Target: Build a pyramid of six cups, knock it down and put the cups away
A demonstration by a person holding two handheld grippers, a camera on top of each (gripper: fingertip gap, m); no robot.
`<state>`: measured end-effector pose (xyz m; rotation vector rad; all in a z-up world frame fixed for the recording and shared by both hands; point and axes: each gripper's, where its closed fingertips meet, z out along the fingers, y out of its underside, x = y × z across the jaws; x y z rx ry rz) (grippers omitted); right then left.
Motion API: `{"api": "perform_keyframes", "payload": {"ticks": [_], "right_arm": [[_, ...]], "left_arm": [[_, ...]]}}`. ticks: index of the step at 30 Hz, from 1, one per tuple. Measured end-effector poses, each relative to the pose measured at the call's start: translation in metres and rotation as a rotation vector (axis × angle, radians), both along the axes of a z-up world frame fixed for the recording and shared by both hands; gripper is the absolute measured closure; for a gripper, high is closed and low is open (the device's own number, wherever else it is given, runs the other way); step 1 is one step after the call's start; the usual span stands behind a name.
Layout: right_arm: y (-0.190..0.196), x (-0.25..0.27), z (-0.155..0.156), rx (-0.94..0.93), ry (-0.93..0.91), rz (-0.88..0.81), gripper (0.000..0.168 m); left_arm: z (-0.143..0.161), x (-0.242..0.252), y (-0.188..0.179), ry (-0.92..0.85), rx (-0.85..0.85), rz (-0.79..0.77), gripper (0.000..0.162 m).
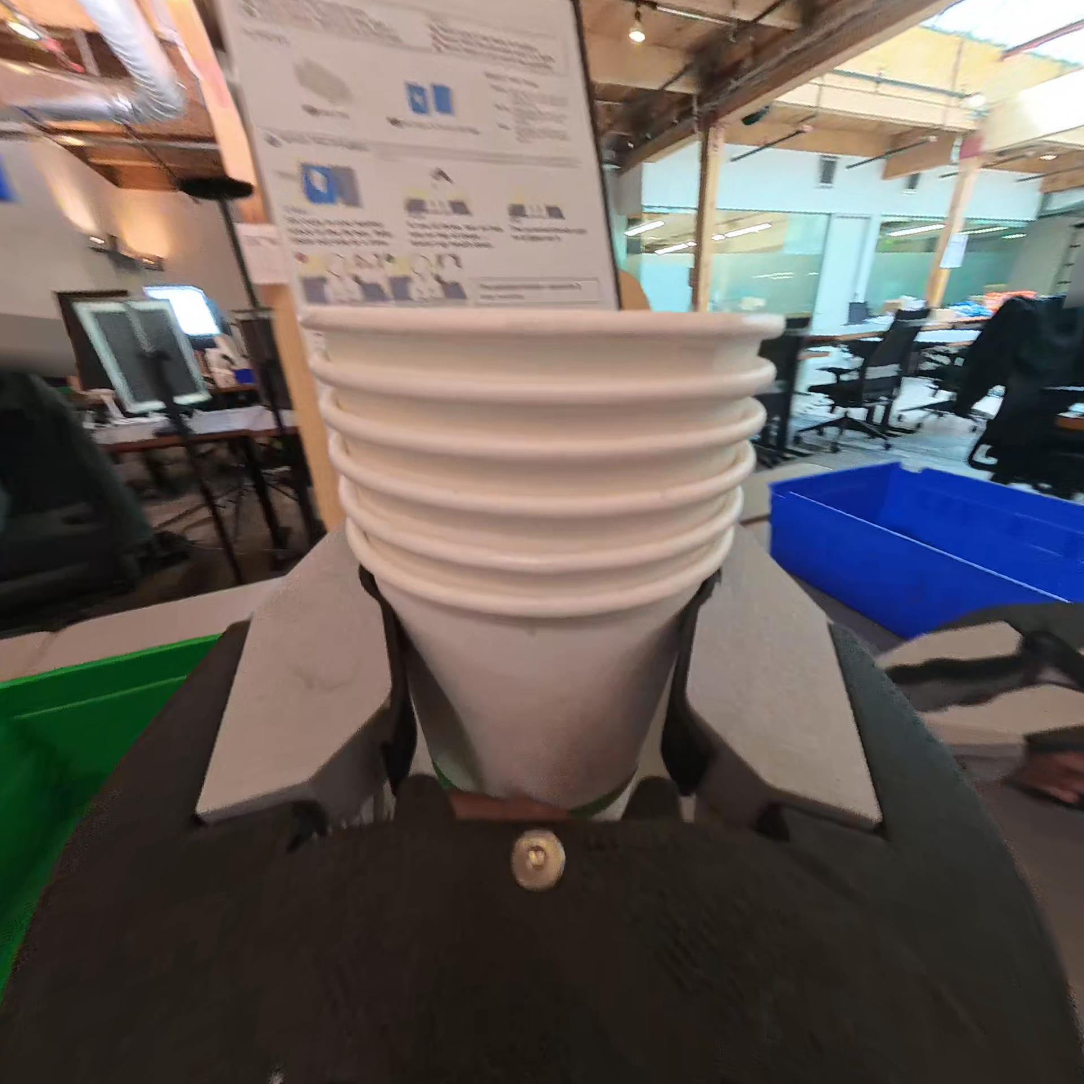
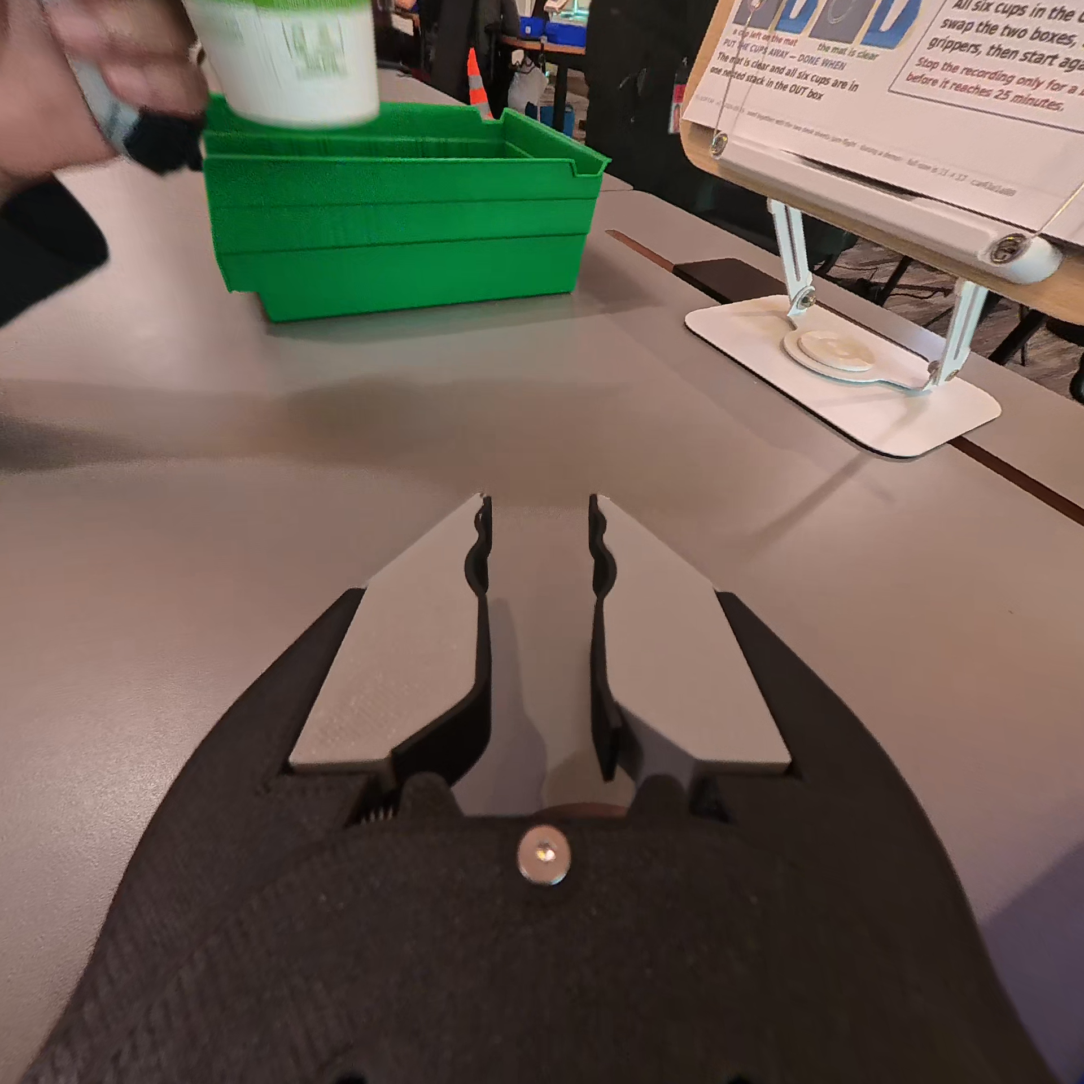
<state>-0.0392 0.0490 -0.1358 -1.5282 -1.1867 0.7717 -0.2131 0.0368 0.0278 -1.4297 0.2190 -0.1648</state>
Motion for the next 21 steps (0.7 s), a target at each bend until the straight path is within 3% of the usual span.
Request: {"api": "perform_keyframes", "payload": {"ticks": [1,6,11,16,21], "right_arm": [[-0.001,-0.001,-0.001,0.004,-0.008,0.002,0.138],[-0.002,-0.002,-0.004,0.011,-0.025,0.008,0.138],[-0.002,-0.002,-0.004,0.008,-0.020,0.007,0.138],[-0.004,-0.004,-0.006,0.005,-0.032,0.018,0.138],[-0.004,-0.004,-0.006,0.000,-0.030,0.018,0.138]], "left_arm": [[0.009,-0.015,-0.003,0.002,0.019,0.043,0.055],[0.024,-0.102,-0.002,-0.006,0.076,0.250,0.056],[-0.013,-0.160,0.005,-0.054,0.029,0.298,0.056],[-0.068,-0.185,0.010,-0.056,-0.098,0.325,0.054],[-0.075,-0.184,0.014,-0.108,-0.138,0.268,0.055]]}}
